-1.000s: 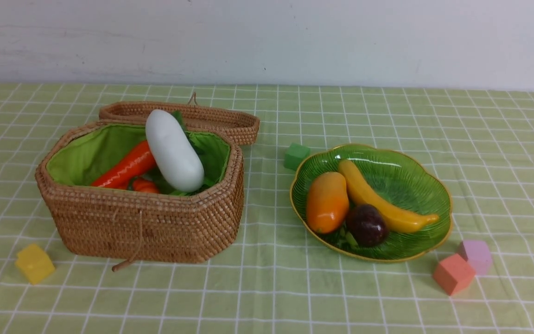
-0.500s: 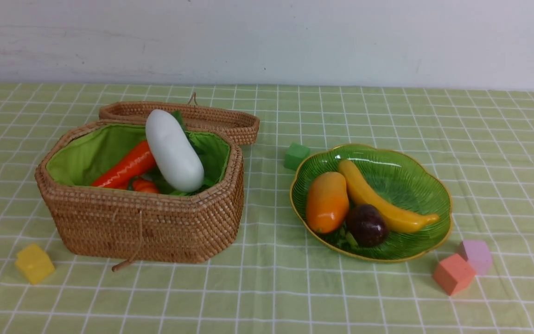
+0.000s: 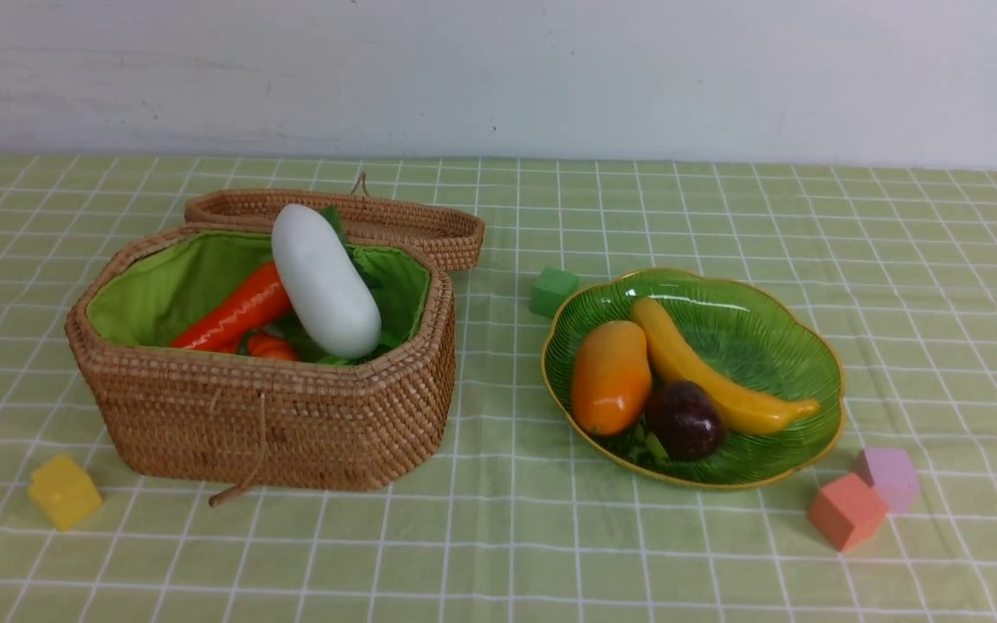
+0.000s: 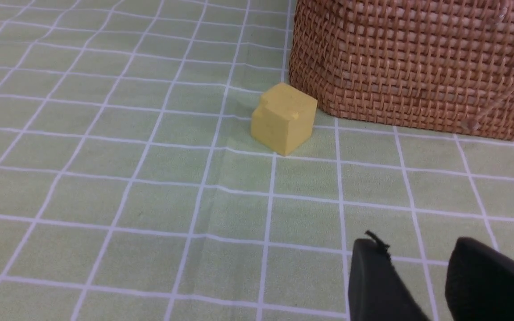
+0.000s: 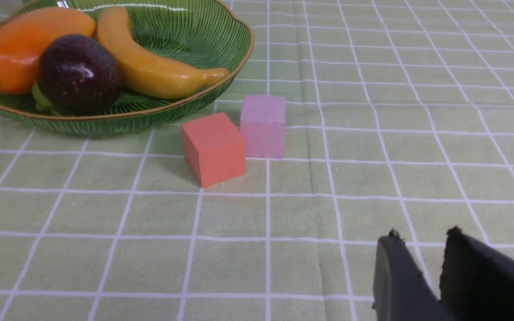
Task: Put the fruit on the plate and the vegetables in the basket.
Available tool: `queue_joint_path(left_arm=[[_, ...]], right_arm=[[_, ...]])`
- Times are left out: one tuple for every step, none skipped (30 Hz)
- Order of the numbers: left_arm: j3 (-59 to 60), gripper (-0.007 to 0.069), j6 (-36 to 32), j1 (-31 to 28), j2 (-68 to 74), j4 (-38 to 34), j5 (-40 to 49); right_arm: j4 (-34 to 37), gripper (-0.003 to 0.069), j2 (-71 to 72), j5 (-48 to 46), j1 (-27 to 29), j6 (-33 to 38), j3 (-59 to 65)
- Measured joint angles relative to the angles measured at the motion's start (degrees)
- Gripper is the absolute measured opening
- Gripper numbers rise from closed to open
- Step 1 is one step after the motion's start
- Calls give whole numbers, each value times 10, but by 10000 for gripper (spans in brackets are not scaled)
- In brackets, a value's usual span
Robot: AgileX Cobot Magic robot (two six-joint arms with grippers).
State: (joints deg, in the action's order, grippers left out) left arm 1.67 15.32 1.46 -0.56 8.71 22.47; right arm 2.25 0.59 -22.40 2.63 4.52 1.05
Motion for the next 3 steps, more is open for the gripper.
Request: queue_joint_path(left_arm=[[0, 239, 0, 0, 0, 0, 0], [0, 239, 0, 0, 0, 0, 0], [0, 239, 0, 0, 0, 0, 0]], right_arm=[[0, 173, 0, 0, 0, 0, 0], [0, 174, 0, 0, 0, 0, 0], [0, 176, 0, 0, 0, 0, 0]])
